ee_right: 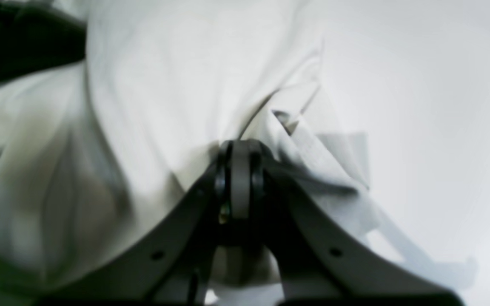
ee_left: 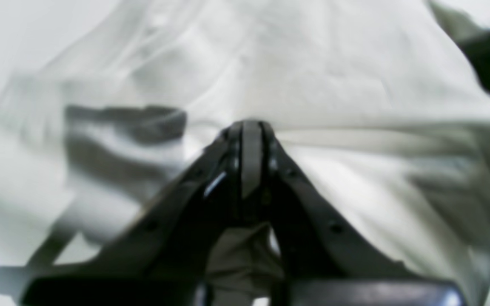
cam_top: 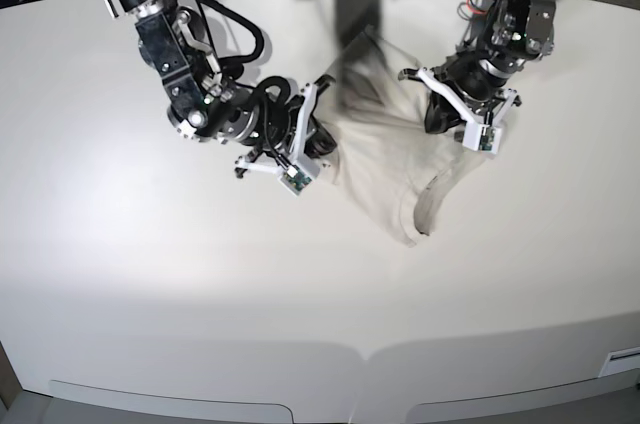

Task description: Fold the T-shirt properly

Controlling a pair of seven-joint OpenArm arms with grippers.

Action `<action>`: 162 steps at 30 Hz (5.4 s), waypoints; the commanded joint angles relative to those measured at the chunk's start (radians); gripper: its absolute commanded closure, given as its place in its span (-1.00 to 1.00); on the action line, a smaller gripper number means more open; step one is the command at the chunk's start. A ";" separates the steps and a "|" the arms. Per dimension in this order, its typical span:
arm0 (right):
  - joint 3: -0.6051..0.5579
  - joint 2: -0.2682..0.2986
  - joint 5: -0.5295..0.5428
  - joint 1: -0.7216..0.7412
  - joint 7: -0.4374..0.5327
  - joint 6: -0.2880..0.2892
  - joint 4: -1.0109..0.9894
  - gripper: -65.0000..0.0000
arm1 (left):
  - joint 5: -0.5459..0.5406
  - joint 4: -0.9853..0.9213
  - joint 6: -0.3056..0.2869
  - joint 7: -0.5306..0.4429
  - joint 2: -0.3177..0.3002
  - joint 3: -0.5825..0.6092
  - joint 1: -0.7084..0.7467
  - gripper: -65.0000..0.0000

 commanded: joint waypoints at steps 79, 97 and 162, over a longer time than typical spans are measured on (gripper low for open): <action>0.414 -0.166 -0.006 -0.317 0.108 0.011 0.340 1.00 | -0.039 0.068 0.104 0.028 -0.190 -0.198 -0.147 1.00; 0.883 -0.163 0.320 -0.642 -0.047 0.040 0.561 1.00 | 0.112 0.445 0.327 0.063 -0.240 -0.217 0.382 1.00; 0.643 0.064 -0.162 -0.492 0.478 0.000 -0.854 1.00 | 0.228 -1.038 -0.147 -0.475 0.012 -0.584 0.218 1.00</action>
